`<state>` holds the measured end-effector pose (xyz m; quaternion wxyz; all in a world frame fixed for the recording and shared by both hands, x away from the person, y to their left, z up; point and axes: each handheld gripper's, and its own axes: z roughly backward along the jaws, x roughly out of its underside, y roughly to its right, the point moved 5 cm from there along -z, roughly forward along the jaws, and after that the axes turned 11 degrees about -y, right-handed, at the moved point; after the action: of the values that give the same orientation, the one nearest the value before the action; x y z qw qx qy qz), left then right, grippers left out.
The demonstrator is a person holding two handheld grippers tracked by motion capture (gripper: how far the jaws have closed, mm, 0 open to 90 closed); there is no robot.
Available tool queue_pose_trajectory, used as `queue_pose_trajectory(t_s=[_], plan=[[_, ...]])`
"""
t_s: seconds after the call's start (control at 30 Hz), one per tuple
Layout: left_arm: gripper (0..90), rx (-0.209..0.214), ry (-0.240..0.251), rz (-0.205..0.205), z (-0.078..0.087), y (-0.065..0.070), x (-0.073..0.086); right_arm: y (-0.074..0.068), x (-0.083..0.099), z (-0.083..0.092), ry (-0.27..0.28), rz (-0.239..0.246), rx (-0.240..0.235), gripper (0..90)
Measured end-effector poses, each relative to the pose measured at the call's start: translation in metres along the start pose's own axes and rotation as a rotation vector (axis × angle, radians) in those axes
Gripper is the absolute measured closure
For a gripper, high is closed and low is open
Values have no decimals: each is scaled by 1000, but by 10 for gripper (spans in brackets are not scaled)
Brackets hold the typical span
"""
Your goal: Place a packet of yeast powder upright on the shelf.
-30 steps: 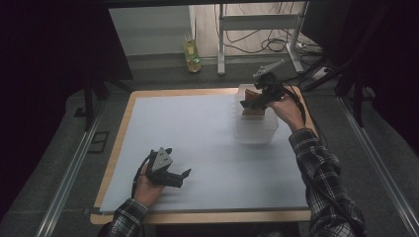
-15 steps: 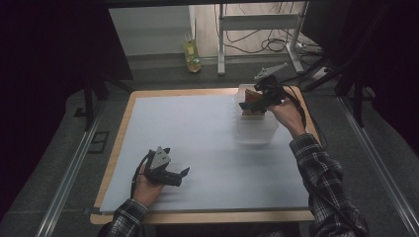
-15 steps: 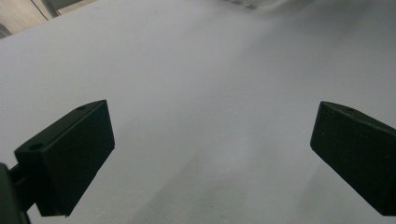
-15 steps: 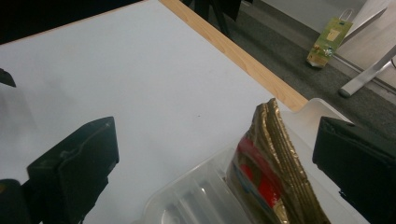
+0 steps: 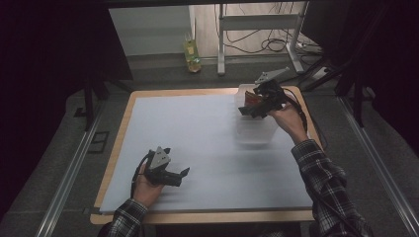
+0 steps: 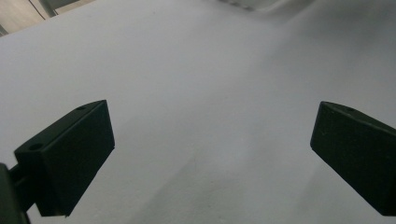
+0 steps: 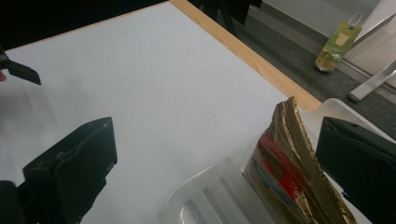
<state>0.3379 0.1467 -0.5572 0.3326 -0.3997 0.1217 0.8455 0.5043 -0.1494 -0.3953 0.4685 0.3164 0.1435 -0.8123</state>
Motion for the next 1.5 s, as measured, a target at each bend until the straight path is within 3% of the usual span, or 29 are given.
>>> queue_pose_trajectory(t_s=[0.67,1.5], plan=[[0,5,3,-9,0,2,-1,-30,10,16,25,12,-40,0],[0,12,-3,-13,-1,2,0,-63,50,13,36,5,-81,0]])
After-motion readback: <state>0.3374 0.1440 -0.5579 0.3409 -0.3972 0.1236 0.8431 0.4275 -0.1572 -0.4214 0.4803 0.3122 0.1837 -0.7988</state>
